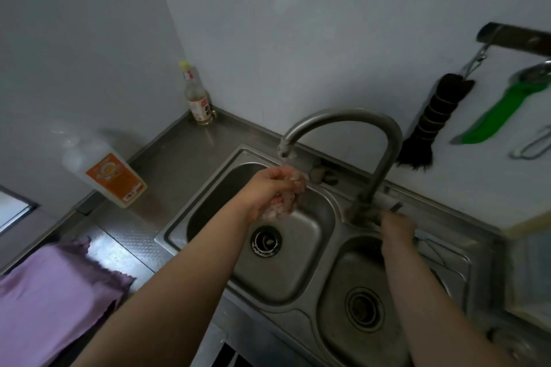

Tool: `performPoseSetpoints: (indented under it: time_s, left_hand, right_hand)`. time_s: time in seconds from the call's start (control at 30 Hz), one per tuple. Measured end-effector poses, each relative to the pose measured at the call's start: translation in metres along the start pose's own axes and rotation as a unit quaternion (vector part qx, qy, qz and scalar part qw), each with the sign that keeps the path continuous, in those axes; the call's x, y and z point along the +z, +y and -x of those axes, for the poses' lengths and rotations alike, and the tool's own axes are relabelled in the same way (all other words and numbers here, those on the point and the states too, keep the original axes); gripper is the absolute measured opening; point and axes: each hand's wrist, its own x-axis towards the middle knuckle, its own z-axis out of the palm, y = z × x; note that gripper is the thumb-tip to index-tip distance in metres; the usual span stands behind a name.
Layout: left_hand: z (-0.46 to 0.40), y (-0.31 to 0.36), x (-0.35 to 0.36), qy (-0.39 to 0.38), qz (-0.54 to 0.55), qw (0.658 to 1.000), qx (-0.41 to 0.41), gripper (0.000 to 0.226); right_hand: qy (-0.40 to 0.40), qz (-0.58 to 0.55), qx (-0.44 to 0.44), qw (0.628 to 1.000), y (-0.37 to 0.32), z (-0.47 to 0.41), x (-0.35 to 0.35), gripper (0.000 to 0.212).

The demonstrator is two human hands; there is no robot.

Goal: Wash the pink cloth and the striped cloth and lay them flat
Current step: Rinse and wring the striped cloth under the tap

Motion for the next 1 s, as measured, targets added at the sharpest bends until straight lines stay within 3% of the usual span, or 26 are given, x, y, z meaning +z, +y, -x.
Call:
performPoseSetpoints:
  time_s: [0.03, 0.1, 0.23, 0.43, 0.53, 0.6, 0.7, 0.77, 0.9, 1.0]
  left_hand:
    - [0.003, 0.003, -0.001, 0.008, -0.012, 1.0, 0.003, 0.023]
    - [0.008, 0.008, -0.005, 0.038, -0.035, 0.999, 0.014, 0.024]
    - [0.028, 0.022, -0.01, 0.088, -0.071, 0.993, 0.043, 0.024]
    - [0.05, 0.034, -0.006, 0.109, -0.097, 0.986, 0.08, 0.026]
    - [0.054, 0.038, -0.001, 0.114, -0.133, 0.98, 0.093, 0.02]
    - [0.056, 0.041, 0.0, 0.121, -0.176, 0.972, 0.098, 0.018]
    - [0.064, 0.049, -0.001, 0.121, -0.23, 0.959, 0.115, 0.025]
    - [0.068, 0.054, -0.006, 0.105, -0.249, 0.955, 0.126, 0.024]
    - [0.081, 0.062, -0.023, 0.09, -0.215, 0.964, 0.131, 0.021]
    - [0.087, 0.056, -0.041, 0.057, -0.17, 0.977, 0.114, 0.033]
  right_hand:
    - [0.034, 0.003, -0.015, 0.999, -0.003, 0.0, -0.01, 0.043]
    - [0.03, 0.014, -0.045, 0.998, -0.006, -0.006, -0.022, 0.053]
    - [-0.065, 0.074, -0.061, 0.993, -0.016, 0.0, -0.02, 0.03]
    - [-0.131, 0.15, -0.083, 0.976, -0.023, 0.02, -0.02, 0.063]
    - [-0.179, 0.14, -0.098, 0.969, -0.034, 0.046, 0.001, 0.046]
    - [-0.269, 0.13, -0.194, 0.934, -0.044, 0.076, 0.018, 0.047]
    - [-0.438, 0.209, -0.306, 0.819, -0.058, 0.127, 0.038, 0.066]
    - [-0.468, 0.254, -0.346, 0.772, -0.063, 0.147, 0.05, 0.06]
    - [-0.427, 0.274, -0.35, 0.788, -0.068, 0.154, 0.063, 0.009]
    - [-0.432, 0.168, -0.296, 0.835, -0.068, 0.153, 0.075, 0.012]
